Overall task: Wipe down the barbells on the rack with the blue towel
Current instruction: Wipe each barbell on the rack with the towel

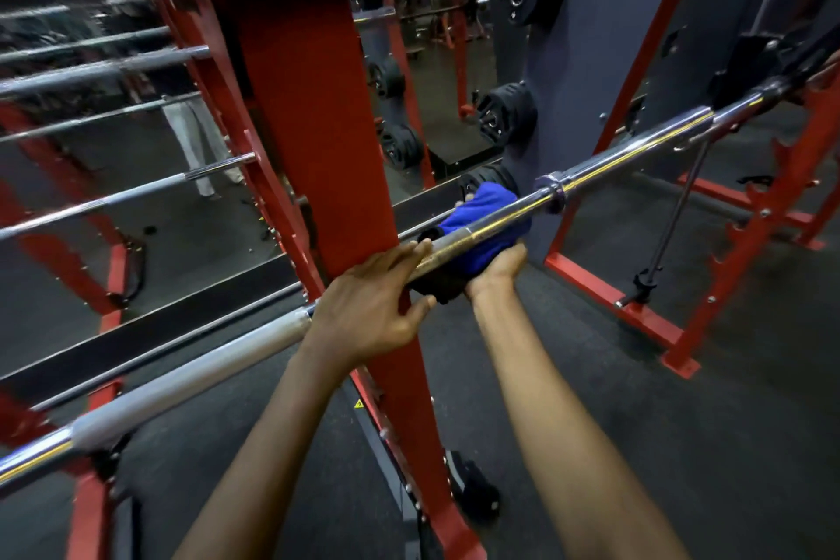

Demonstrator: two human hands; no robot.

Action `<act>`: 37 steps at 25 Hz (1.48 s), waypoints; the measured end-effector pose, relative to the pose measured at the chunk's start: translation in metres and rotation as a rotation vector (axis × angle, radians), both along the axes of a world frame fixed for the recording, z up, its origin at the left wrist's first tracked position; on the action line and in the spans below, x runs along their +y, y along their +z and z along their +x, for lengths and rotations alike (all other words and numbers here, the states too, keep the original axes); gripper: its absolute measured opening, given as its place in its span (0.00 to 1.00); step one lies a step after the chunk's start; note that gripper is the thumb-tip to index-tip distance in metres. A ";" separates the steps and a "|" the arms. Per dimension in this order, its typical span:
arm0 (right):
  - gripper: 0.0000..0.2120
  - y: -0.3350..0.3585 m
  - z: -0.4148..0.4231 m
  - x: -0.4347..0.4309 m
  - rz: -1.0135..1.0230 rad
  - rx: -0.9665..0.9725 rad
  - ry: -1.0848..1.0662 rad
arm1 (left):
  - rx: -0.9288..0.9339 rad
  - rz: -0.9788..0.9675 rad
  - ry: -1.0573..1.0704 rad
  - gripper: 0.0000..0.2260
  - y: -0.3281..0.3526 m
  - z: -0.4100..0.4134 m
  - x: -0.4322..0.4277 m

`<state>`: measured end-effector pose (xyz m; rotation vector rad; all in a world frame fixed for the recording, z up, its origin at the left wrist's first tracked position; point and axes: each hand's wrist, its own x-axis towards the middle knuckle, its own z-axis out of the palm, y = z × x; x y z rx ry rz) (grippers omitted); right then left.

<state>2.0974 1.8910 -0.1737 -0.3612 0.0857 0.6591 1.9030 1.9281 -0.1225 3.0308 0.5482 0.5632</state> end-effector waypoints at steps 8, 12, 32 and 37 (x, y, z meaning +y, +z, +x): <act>0.21 0.012 -0.010 -0.027 -0.257 -0.294 0.443 | -0.076 -0.015 0.068 0.27 -0.001 0.000 -0.004; 0.23 0.003 -0.010 -0.034 -0.383 -0.260 0.360 | -0.057 0.001 0.083 0.26 0.000 -0.001 -0.008; 0.16 0.012 0.052 -0.049 -1.050 -1.979 -0.716 | 0.088 0.184 0.112 0.33 -0.014 0.025 -0.007; 0.16 0.016 0.083 -0.049 -1.196 -1.660 -0.774 | 0.093 0.196 0.118 0.37 -0.018 0.025 -0.008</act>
